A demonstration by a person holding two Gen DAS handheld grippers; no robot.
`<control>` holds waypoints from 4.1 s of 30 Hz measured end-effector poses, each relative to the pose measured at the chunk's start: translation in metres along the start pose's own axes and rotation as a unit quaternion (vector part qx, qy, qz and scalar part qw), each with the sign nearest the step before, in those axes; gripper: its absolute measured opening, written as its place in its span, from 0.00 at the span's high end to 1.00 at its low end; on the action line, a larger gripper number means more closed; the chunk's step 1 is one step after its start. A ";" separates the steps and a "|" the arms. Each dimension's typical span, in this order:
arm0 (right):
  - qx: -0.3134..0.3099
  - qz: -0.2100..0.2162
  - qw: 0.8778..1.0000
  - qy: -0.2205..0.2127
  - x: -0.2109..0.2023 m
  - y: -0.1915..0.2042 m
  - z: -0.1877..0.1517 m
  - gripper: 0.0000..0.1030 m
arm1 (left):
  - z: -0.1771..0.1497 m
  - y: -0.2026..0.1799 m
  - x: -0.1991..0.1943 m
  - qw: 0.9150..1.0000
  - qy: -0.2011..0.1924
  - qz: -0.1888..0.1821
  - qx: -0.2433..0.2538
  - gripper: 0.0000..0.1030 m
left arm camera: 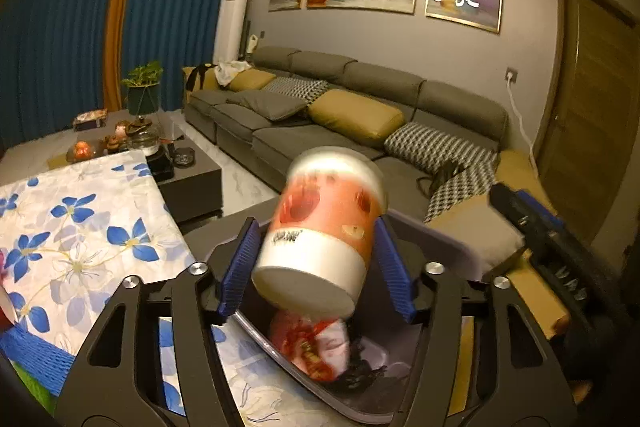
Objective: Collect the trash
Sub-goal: 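Open both grippers to drop the cup and bag into the bin, then move both tools back over the table trash, then grasp the second white-and-orange paper cup with the left gripper, then grasp the blue foam net with the right gripper while the left gripper lifts the cup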
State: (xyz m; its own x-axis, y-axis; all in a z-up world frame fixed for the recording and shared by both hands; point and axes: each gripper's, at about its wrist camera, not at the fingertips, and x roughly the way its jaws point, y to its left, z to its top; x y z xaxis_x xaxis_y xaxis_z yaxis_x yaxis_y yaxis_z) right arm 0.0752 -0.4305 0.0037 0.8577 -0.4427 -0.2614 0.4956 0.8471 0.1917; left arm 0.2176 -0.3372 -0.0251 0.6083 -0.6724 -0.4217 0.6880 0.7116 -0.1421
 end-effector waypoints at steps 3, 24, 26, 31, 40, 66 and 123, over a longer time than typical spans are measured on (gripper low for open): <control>0.003 0.001 1.000 0.001 -0.003 -0.001 0.000 0.58 | -0.004 0.005 0.000 1.000 0.009 0.009 -0.008 0.21; -0.038 0.063 0.997 0.017 -0.052 0.066 -0.022 0.32 | -0.058 0.109 -0.170 0.961 -0.038 0.262 -0.076 0.12; -0.043 0.073 0.996 0.020 -0.058 0.079 -0.026 0.32 | -0.068 0.126 -0.190 0.952 -0.036 0.293 -0.082 0.12; -0.058 0.122 0.990 0.038 -0.074 0.126 -0.045 0.32 | -0.097 0.172 -0.249 0.928 -0.030 0.349 -0.124 0.12; -0.092 0.191 0.975 0.058 -0.097 0.209 -0.076 0.32 | -0.131 0.224 -0.308 0.912 -0.019 0.385 -0.138 0.12; -0.144 0.224 0.960 0.087 -0.088 0.282 -0.105 0.32 | -0.150 0.277 -0.256 0.947 0.056 0.257 -0.184 0.85; -0.194 0.228 0.927 0.226 0.014 0.315 -0.137 0.90 | -0.125 0.275 -0.304 0.953 -0.034 0.247 -0.173 0.98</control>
State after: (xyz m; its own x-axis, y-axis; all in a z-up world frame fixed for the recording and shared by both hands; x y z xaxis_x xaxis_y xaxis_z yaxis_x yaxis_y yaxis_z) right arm 0.2245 -0.1299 -0.0688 0.7779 0.0819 -0.6230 -0.0670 0.9966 0.0474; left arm 0.1722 0.0880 -0.0478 0.8565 -0.2404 -0.4566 0.1462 0.9616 -0.2321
